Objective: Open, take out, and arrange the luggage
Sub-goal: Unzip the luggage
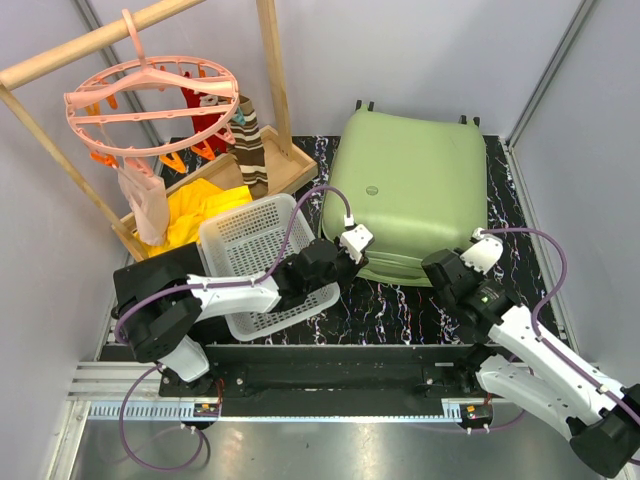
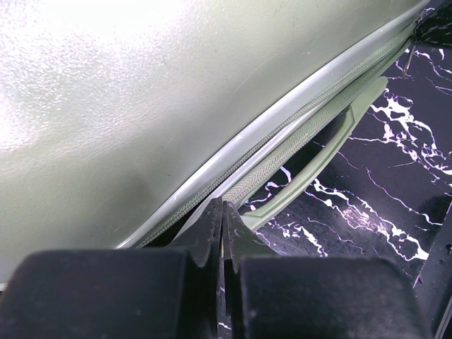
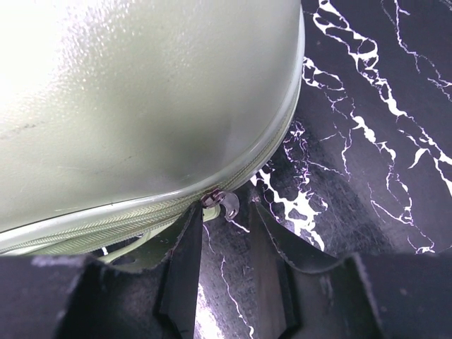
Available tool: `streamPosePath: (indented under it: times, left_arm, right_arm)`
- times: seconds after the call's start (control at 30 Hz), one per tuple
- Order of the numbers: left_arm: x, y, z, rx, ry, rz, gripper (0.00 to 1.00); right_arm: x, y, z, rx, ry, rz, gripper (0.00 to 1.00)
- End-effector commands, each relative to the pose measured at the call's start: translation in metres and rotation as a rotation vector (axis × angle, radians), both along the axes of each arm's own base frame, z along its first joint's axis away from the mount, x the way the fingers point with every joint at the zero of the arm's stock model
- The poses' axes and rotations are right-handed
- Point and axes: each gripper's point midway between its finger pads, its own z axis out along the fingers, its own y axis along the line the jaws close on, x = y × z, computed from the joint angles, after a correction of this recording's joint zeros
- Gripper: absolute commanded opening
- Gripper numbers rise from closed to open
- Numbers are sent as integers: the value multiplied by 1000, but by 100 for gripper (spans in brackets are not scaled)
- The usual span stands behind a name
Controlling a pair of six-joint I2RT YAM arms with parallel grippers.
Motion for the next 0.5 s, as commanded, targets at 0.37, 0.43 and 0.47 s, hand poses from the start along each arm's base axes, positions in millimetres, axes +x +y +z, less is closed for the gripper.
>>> streamPosePath:
  times: [0.37,0.43,0.47]
  left_arm:
    - [50,57,-47,166,76,228,0]
    - [50,57,-47,165,77,229,0]
    - [50,57,-47,164,78,229,0]
  right_arm:
    - [12,-6,18,-56,-51,-29,38]
    - [15,5,16,-18,-58,14,39]
    - [16,8,16,-9,-61,35,39]
